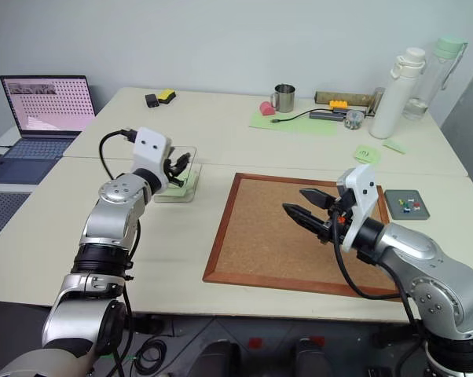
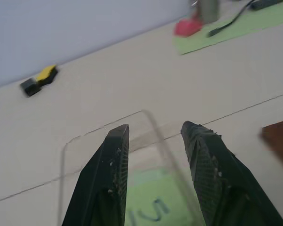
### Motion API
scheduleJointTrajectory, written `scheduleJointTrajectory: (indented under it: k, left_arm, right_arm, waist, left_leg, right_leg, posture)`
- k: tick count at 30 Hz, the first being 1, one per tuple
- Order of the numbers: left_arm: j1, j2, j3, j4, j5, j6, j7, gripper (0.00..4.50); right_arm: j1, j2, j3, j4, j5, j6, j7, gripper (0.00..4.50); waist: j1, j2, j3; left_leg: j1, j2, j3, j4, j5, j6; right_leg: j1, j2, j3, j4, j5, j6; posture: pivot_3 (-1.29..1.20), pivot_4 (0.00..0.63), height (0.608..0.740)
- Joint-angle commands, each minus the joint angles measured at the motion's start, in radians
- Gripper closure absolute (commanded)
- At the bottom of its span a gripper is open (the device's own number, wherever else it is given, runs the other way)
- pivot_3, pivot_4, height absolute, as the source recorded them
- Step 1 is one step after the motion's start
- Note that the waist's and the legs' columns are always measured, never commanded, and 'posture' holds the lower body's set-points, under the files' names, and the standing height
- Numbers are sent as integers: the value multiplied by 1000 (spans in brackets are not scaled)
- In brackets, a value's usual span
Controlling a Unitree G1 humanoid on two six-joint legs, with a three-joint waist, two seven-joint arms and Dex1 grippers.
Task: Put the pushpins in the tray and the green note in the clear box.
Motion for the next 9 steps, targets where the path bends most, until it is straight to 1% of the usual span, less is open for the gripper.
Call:
scheduleJointTrajectory:
  k: [1,5,7,9]
  left_arm:
    - [84,82,-62,-266,-146,113,-262,2609]
    - [154,172,-87,-375,-211,181,-398,2609]
    - [177,213,-88,-405,-245,212,-455,2609]
    - [186,233,-85,-408,-256,213,-480,2609]
  right_arm:
    - [58,-107,-88,29,-30,-40,98,1951]
    - [126,-189,-151,90,-44,-68,190,1951]
    - [151,-215,-173,119,-52,-85,227,1951]
    - [164,-225,-174,142,-69,-105,251,1951]
  waist:
    - [-3,0,0]
    - [-8,0,0]
    - [-12,0,0]
    - [-13,0,0]
  left_leg:
    - [0,0,0,0,0,0]
    - [1,1,0,-1,0,0]
    - [2,2,0,-1,0,0]
    - [3,2,0,-1,0,0]
  right_leg:
    - [0,0,1,0,0,0]
    - [0,1,1,0,0,-1]
    - [0,3,0,1,-1,-2]
    - [0,3,0,1,-3,-1]
  posture:
    - [0,150,740]
    - [0,150,740]
    - [0,150,740]
    - [0,150,740]
